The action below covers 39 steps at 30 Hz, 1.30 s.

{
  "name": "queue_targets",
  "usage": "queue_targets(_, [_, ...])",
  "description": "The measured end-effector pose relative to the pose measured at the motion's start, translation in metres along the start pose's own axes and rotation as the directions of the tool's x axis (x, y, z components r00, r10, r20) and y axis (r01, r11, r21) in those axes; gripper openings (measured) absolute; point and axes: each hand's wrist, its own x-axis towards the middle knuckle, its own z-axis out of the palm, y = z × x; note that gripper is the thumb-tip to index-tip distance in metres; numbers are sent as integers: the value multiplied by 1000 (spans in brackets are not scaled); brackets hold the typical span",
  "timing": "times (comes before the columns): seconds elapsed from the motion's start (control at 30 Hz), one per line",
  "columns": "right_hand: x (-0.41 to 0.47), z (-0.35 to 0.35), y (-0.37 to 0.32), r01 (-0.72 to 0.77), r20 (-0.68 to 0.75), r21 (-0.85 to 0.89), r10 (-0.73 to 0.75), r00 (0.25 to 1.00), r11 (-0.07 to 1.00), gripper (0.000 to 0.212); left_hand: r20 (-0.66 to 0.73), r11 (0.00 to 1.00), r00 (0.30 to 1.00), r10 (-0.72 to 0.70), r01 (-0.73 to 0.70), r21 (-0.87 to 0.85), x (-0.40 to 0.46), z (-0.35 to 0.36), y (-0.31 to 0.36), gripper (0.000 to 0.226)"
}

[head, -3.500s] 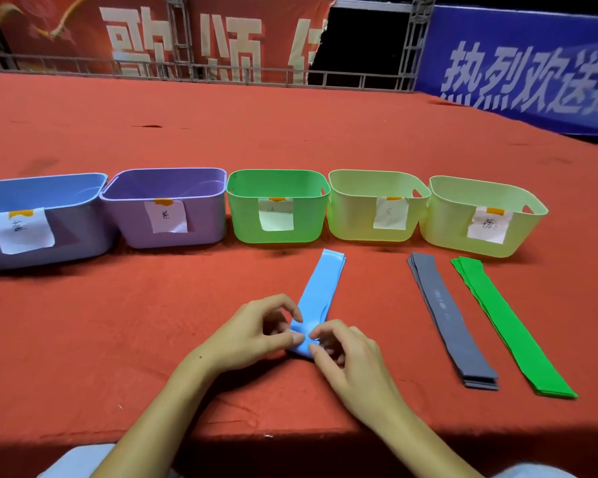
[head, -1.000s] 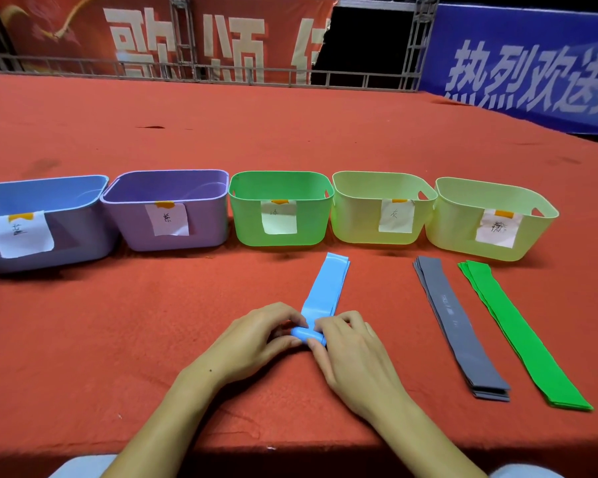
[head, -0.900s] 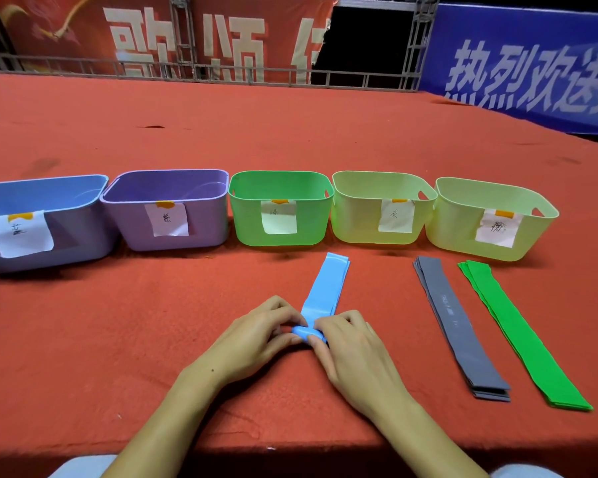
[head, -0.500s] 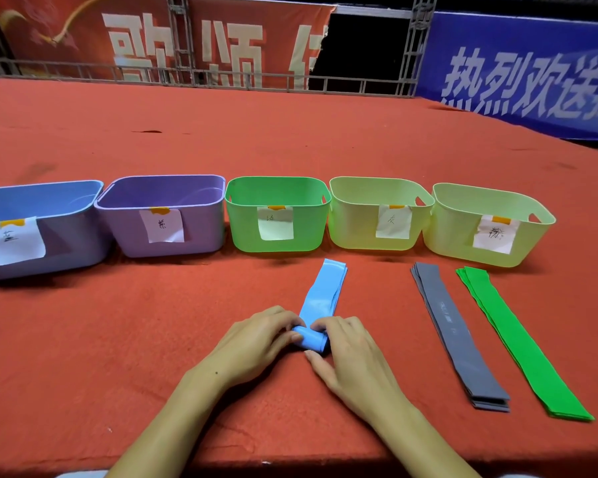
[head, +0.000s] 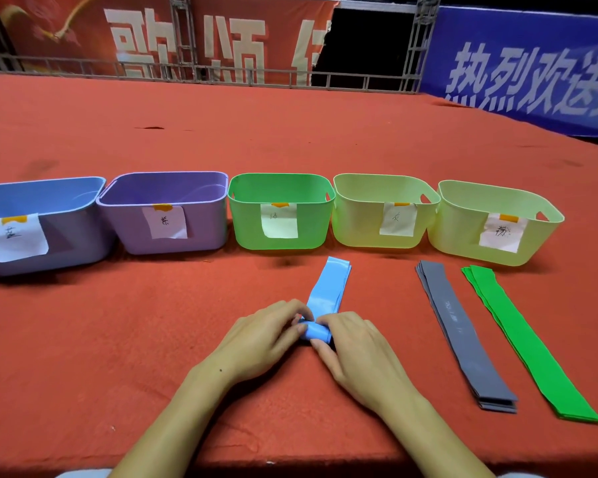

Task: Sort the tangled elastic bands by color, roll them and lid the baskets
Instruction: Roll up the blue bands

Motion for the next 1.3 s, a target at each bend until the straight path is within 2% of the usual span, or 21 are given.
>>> queue_targets(0.17, [2, -1, 2, -3, 30, 15, 2, 1000, 1000, 32, 10, 1000, 1000, 21, -21, 3, -4, -1, 3, 44])
queue_targets(0.37, [5, -4, 5, -51, 98, 95, 42, 994, 994, 40, -85, 999, 995, 47, -48, -10, 1, 3, -2, 33])
queue_targets(0.5, [3, -9, 9, -53, 157, 150, 29, 987, 987, 41, -52, 996, 996, 68, -71, -62, 0, 0, -4, 25])
queue_targets(0.67, [-1, -11, 12, -44, 178, 210, 6, 984, 977, 38, 15, 996, 999, 51, -50, -75, -1, -2, -5, 28])
queue_targets(1.0, [-2, -8, 19, -63, 99, 388, 26, 995, 919, 33, 26, 999, 999, 35, -35, 4, 4, 3, -3, 30])
queue_targets(1.17, [1, -6, 22, -34, 76, 375, 6, 997, 927, 28, 26, 1000, 1000, -2, 2, 26, 4, 5, 1, 38])
queue_targets(1.3, [1, -6, 22, -31, 96, 306, 2, 995, 951, 29, -19, 999, 1000, -14, 13, -48, 1, 3, 1, 45])
